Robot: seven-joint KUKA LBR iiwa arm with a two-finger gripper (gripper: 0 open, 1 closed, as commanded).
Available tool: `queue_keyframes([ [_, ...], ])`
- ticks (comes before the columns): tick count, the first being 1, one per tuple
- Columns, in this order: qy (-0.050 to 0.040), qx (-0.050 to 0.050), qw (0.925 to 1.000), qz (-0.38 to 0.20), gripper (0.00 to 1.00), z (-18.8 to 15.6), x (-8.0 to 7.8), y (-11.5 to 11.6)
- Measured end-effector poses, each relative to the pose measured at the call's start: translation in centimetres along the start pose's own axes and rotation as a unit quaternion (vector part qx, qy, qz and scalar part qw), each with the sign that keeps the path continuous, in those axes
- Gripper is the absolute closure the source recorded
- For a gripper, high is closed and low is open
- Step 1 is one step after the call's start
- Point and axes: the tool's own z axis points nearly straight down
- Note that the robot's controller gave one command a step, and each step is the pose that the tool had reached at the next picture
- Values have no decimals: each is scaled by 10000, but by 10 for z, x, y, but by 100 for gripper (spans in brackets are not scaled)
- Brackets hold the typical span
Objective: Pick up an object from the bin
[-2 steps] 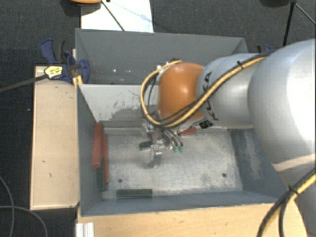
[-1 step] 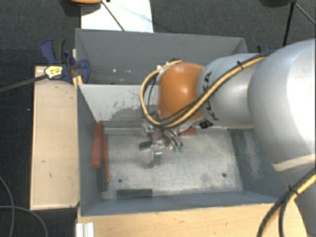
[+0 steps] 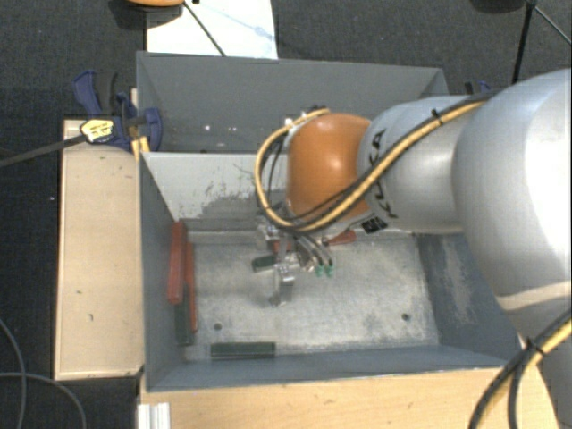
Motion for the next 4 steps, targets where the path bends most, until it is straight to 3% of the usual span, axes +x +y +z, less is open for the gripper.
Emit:
queue_keyframes([
  [1,-22,0,9951,-985,100,11,-13,-33],
  [2,-19,-2,9954,-962,0,11,-13,-33],
  [3,-21,-2,9956,-938,100,11,-13,-33],
  [4,-20,-2,9956,-932,100,11,-13,-33],
])
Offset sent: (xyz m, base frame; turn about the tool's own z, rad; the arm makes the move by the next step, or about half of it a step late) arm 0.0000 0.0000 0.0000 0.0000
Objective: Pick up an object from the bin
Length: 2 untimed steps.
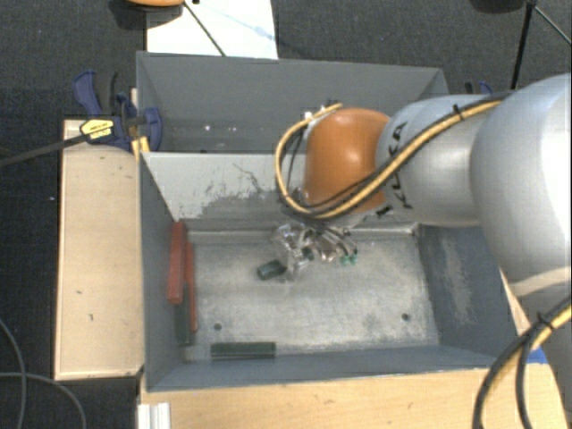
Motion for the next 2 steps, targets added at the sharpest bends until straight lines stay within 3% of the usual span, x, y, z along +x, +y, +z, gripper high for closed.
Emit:
queue_keyframes([
  [1,-2,4,9996,-270,100,-126,16,-27],
  [2,-1,3,9997,-264,100,-126,16,-27],
])
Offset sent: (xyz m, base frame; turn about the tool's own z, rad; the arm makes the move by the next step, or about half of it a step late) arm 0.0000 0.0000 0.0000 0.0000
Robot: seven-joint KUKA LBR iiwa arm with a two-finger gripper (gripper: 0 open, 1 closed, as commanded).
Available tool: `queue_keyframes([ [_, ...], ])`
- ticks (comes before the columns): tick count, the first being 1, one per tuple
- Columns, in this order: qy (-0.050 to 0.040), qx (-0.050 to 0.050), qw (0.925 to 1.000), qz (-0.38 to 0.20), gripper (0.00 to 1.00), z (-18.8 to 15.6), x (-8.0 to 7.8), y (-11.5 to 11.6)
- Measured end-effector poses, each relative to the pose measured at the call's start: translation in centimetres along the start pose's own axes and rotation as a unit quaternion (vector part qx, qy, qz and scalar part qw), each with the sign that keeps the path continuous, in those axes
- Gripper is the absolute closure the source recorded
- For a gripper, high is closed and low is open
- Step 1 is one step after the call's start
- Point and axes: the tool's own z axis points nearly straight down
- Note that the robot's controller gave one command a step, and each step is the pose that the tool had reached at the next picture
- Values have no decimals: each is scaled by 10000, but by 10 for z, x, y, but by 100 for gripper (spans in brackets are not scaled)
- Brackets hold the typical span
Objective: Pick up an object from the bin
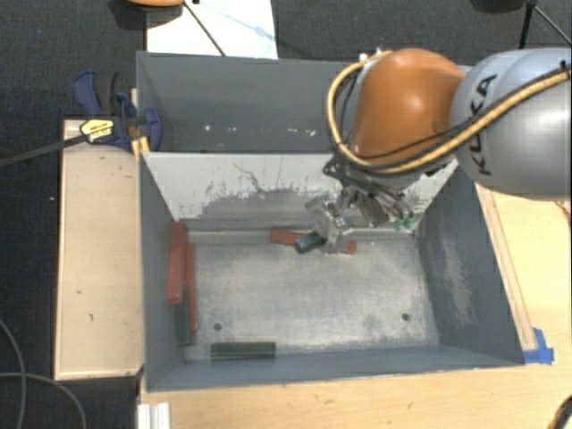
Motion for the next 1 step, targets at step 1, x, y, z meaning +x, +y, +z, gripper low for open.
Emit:
queue_keyframes([
  [1,-17,7,9802,-1979,100,-144,-5,-4],
])
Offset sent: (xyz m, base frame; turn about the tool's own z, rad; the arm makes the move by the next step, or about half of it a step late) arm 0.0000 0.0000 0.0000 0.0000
